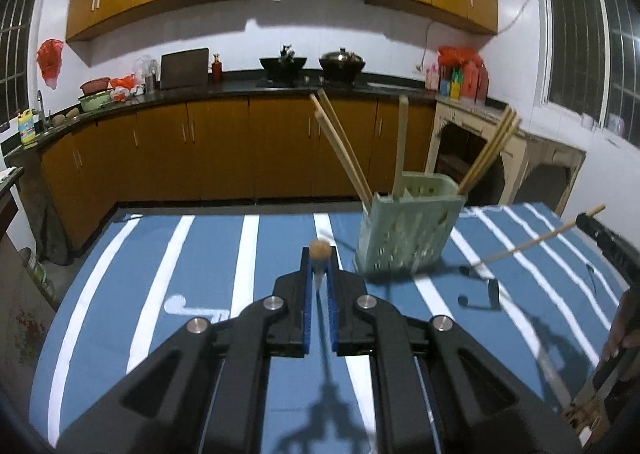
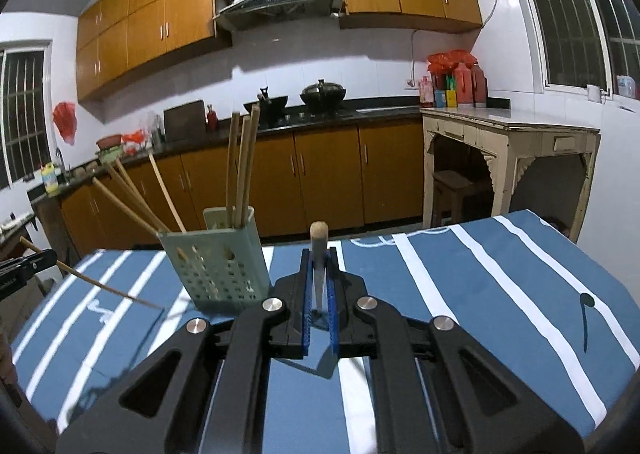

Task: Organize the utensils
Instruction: 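Lift the held chopsticks off the cloth with both tools, then carry both chopsticks over the green holder and lower them in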

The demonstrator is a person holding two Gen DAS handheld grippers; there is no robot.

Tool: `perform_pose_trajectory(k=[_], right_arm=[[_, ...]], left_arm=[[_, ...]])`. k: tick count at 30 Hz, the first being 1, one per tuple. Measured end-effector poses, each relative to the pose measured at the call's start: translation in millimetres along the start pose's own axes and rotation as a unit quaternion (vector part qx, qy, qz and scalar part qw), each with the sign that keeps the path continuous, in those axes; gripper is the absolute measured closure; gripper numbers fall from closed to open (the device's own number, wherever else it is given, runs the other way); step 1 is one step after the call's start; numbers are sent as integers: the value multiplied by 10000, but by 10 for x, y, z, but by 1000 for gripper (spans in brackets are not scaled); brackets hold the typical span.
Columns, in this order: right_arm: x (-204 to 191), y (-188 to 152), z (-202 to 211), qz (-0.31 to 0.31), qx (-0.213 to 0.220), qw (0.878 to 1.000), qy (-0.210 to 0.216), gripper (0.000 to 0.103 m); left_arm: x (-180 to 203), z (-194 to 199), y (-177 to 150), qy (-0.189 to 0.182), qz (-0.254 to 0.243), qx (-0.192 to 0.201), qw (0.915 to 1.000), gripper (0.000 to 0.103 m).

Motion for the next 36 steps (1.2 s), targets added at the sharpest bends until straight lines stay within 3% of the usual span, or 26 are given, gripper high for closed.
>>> perform_pose_trajectory(k=[15, 28, 36], right_arm=[[-123, 257, 76, -73, 189, 9992, 347, 96], [-385, 836, 399, -277, 585, 9906, 1208, 96], [-614, 1269, 481, -231, 1231, 9824, 1385, 96]], left_arm=[[47, 87, 234, -71, 9, 172, 9998, 95], [427, 467, 822, -438, -128, 888, 9950, 95], [697, 654, 1416, -630, 69, 1575, 9855, 95]])
Point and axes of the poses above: each gripper's, at about its wrist camera, not at the fingertips, and z roughly against the way its jaws point, x to its right, y to its top, the point moved 4 cm from there along -z, roughly the way its jaws point, and after that the axes turned 2 degrees about -x, right-handed, at the moved point
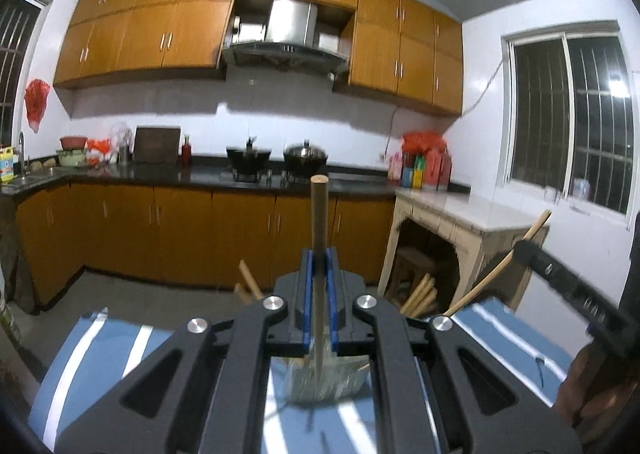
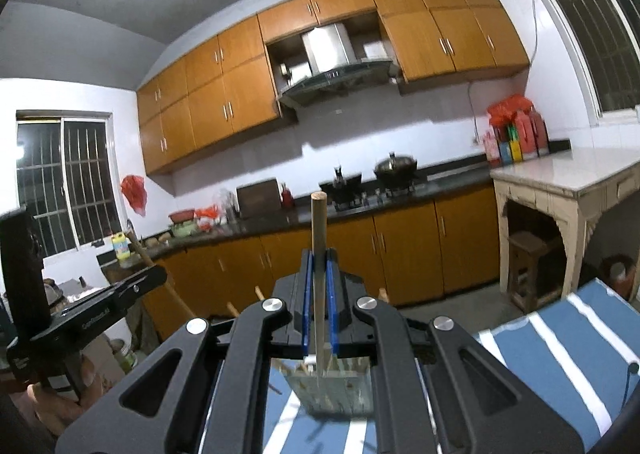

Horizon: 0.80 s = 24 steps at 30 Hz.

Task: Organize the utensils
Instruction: 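Carry both chopsticks over the green holder and lower them in, then open both tools to release the chopsticks into the green holder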

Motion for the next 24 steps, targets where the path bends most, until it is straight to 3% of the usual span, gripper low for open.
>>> perform_pose_trajectory(k=[4, 8, 24], right_arm=[[-37, 67, -143, 231, 265, 9992, -205, 96], [31, -9, -392, 230, 191, 9990, -326, 95], [52, -510, -844, 299, -506, 9978, -306, 95]], left_arm=[[90, -172, 228, 85, 101, 291, 9995, 95], [122, -415, 257, 279, 49, 329, 9991, 95], [-44, -1148, -155, 344, 269, -217, 9988, 95]])
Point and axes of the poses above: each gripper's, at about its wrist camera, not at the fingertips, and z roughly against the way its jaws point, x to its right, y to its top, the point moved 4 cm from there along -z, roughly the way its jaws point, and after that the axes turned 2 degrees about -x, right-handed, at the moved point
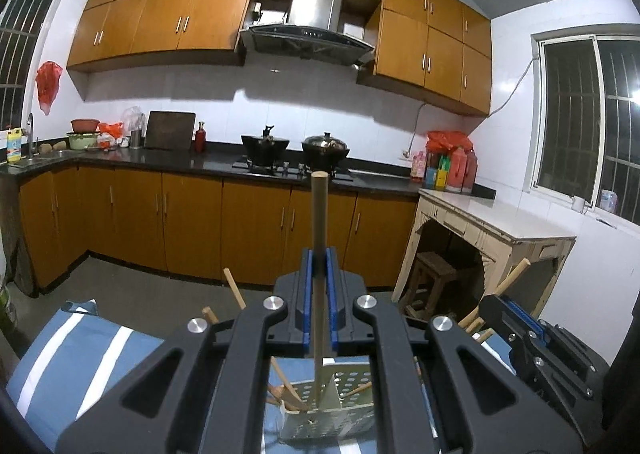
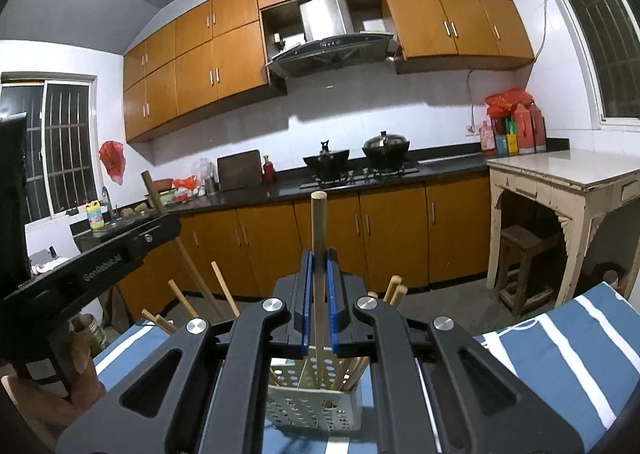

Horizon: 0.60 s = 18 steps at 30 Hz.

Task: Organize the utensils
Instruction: 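Open both tools to release the chopsticks into the green holder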

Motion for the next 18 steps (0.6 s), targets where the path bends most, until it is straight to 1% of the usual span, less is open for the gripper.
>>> perform_pose_trajectory(k=[9, 16, 17, 18], right_arm=[[-13, -88, -115, -119, -287, 9995, 75, 95], [-19, -141, -172, -150, -511, 9985, 91, 95], [-12, -149, -173, -180, -545, 9983, 83, 94], [-10, -153, -169, -195, -560, 9982, 77, 92]], left_arm=[[-28, -162, -237, -11, 23, -344, 9994, 95], [-53, -149, -304, -22, 44, -488, 9988, 95], [-64, -127, -308, -10, 54, -491, 9988, 93], [-76, -102, -316, -27, 58, -490, 9988, 88]])
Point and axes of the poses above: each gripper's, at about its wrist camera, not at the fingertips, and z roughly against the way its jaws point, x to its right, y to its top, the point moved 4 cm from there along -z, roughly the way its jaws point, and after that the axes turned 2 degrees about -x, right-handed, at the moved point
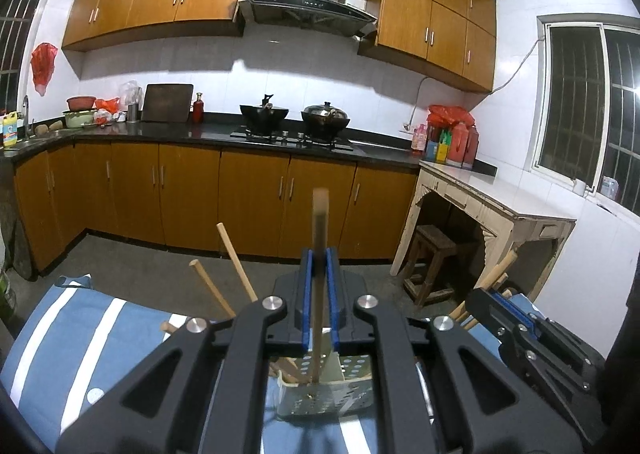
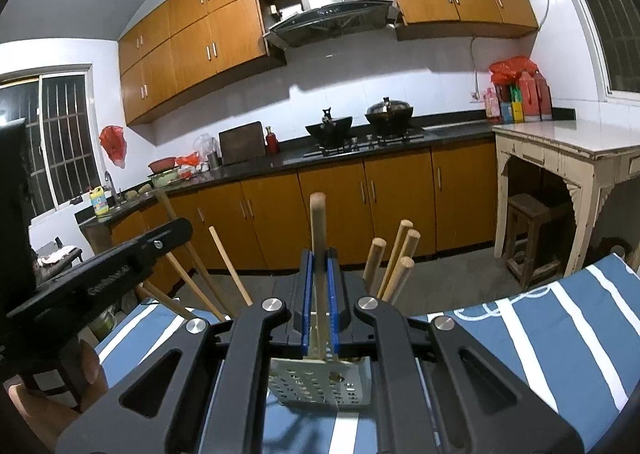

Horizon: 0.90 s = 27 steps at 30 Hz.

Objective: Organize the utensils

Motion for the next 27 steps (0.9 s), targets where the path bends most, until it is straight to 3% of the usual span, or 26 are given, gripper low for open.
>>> perform_pose_trajectory(k=[2, 4, 9, 17, 27], right_arm=[[14, -2, 37, -49, 33, 10000, -46, 69], [26, 10, 91, -60, 124, 9999, -66, 59], [12, 93, 301, 10, 335, 9993, -145, 53], [61, 80, 618, -17, 536, 9981, -315, 29], [112, -129, 986, -109, 618, 9970, -456, 2]], left_arm=[[-29, 68, 12, 45, 10, 41, 10000, 70], [-53, 146, 35, 90, 22, 126, 9999, 54], [-189, 389, 64, 357, 15, 239, 9991, 39], [-429, 756, -46, 946, -103, 225, 9952, 23], [-565, 1267, -383, 1192, -345, 178, 9921, 7]])
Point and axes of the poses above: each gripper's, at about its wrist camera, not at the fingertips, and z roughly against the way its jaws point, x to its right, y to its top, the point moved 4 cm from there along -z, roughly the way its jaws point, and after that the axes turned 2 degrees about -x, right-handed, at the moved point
